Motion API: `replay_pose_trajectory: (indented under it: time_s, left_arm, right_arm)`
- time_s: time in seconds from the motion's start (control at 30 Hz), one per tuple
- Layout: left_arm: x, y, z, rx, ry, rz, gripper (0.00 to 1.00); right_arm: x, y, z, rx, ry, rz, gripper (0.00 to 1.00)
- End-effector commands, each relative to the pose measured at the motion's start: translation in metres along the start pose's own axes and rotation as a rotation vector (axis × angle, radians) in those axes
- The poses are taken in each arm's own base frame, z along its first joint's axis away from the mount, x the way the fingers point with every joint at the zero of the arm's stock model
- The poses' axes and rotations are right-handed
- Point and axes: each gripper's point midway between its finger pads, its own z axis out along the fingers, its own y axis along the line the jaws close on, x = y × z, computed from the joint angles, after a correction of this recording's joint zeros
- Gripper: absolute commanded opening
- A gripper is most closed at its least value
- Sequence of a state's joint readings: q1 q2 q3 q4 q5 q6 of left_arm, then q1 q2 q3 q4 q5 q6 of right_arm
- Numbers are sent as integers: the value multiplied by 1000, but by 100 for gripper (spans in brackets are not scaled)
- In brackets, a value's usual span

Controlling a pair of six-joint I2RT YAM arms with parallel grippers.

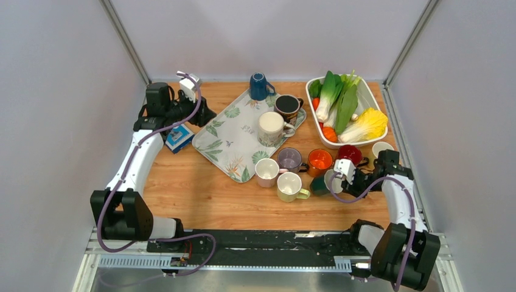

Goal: Turn the mug right side up
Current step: Place the cup at the center of the board.

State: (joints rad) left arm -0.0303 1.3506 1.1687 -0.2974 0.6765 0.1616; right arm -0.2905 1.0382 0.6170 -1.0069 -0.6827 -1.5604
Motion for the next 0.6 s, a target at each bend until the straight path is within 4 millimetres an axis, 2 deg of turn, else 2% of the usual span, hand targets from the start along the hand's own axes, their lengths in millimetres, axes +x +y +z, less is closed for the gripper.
replay_pose_trajectory:
  time_s: [0.0,0.3,0.57]
  left_arm:
    - [-4,1,5,24,-29,14,66]
    - [-4,0,9,38,-42,-6,65]
    - [-6,0,8,38,-50,2,65]
  right_arm:
    - [-27,-3,-8,3,-75,-65,32]
    - [-58,-11,-13,-10,-144,-103,32]
    - [-60,-8,-6,-44,-118,-151,32]
